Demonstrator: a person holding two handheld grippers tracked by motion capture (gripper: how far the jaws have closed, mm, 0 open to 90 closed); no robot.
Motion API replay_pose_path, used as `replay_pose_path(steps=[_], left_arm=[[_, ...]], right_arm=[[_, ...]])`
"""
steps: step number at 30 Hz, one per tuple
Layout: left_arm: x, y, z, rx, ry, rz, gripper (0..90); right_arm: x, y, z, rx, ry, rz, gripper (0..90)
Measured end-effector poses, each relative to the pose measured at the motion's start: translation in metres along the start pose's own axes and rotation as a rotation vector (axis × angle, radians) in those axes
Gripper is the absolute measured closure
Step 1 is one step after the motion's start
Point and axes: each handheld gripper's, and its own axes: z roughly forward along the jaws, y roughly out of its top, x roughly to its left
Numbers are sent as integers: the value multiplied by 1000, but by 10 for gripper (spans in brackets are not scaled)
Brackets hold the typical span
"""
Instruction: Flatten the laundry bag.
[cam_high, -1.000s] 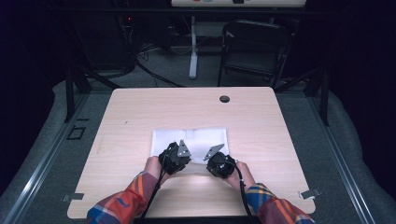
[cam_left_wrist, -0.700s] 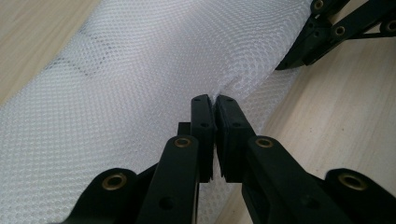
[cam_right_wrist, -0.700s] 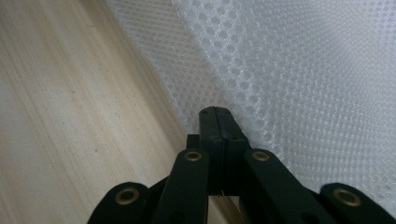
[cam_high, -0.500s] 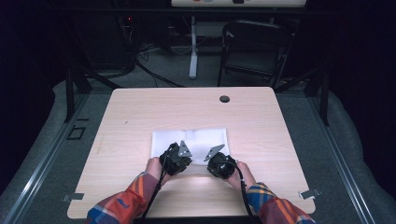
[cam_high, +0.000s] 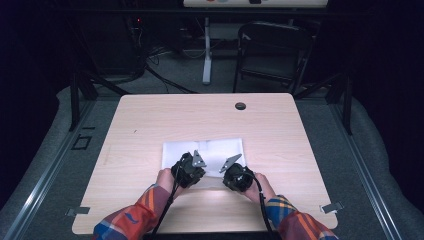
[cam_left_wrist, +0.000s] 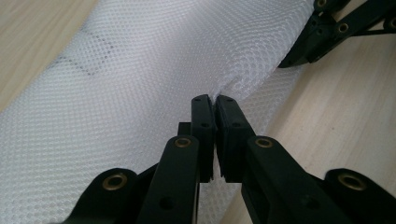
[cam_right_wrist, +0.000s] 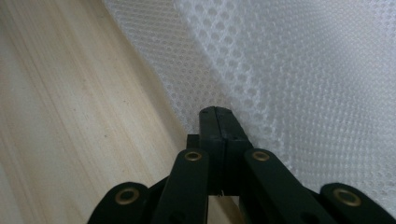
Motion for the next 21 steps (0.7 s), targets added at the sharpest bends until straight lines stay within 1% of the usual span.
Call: replay_pose_path(steps=[2,3,6,9,10,11,12,14,15,18,21], left_arm=[[1,1,-2,-8,-8,-14,862],[1,1,-3,-6,-5,-9,862],[1,1,-3,-4,-7,-15,862],[1,2,-4,0,-10,-14,863],[1,3,-5,-4,-13,-19,863],[2,3,-5,-9,-9,-28,863],[3,4,-6,-8,-9,-26,863],[4,6,-8,-6,-11,-35,863],[5,6,-8,-5,-6,-35,863],[12,10,-9,-13,-13,-67,864],[20,14,-9,-19,-10,-85,864]], right_arm=[[1,0,0,7,-1,1,900],[1,0,0,9,-1,1,900],[1,1,-1,14,5,0,900],[2,1,-2,27,8,-15,900],[3,1,-1,19,10,-11,900],[4,1,-1,22,13,-8,900],[5,1,-2,26,13,-11,900],[5,0,-2,25,13,-11,900],[6,0,-2,26,15,-13,900],[6,0,-3,34,17,-14,900],[7,0,-3,41,19,-21,900]])
